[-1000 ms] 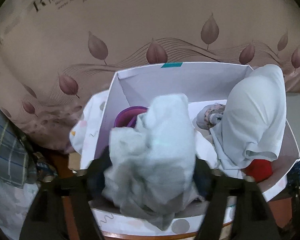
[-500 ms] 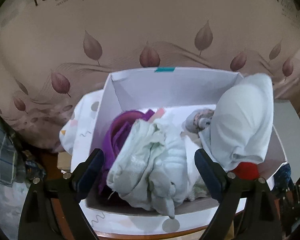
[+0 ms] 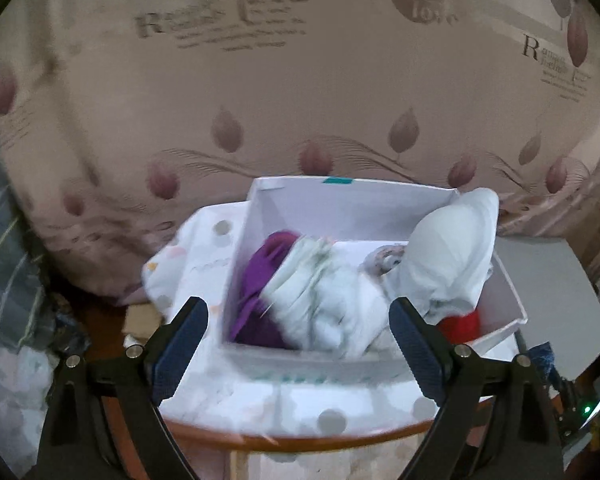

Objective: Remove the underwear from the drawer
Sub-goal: 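Withdraw the left gripper toward the drawer while the right gripper carries the navy underwear over the box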

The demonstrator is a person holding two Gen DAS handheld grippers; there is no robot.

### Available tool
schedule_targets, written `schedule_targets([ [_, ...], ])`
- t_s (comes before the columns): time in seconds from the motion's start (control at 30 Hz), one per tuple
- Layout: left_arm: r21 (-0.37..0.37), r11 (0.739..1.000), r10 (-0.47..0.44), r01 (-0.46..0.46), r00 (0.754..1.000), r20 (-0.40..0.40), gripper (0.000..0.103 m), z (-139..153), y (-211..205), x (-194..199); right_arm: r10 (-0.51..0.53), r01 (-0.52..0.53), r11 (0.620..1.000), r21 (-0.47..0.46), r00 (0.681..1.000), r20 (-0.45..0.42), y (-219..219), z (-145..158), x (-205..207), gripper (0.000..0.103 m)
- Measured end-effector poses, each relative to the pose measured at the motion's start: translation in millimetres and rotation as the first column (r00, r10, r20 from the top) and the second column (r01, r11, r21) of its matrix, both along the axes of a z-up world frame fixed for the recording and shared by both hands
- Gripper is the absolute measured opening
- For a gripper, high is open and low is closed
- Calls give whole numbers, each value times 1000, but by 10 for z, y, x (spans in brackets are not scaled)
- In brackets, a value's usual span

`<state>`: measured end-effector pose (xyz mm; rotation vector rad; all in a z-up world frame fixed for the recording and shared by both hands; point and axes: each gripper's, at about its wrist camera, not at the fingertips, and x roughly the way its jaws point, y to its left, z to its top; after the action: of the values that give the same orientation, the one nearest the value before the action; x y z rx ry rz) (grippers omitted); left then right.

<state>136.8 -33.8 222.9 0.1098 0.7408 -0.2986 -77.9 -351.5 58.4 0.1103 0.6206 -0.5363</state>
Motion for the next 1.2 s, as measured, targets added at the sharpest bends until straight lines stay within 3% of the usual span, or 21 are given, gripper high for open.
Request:
schedule_targets([
  [0.2,64,995,72,-76,995,62,91,-253,305,-488,5,-5,1000,-27,1000,-11,53,-3,28,29],
  [0.4,185,975,106,-121,990,88,91,-870,456,-838,33,-34,998,-52,999,-15,154,-12,3,29],
  [0.57,129,974,188,-187,982,4,91,-1408,705,-869,61,-61,997,-55,998,10,221,56,-38,29],
  [0.73,92,950,300,-299,954,4,91,-1732,985,-912,76,-76,996,-36,997,-13,260,120,-26,29],
  [0.9,134,918,373,-372,928,23,91,-1779,1198,-866,122,-123,991,-51,992,-21,336,391,-43,29],
  [0.97,103,915,394,-390,919,-13,91,-1802,1307,-832,142,-141,989,-42,990,1,368,559,-30,29],
  [1.2,125,910,401,-394,915,-36,91,-1835,1346,-807,263,-260,963,-66,963,55,720,1192,291,29],
])
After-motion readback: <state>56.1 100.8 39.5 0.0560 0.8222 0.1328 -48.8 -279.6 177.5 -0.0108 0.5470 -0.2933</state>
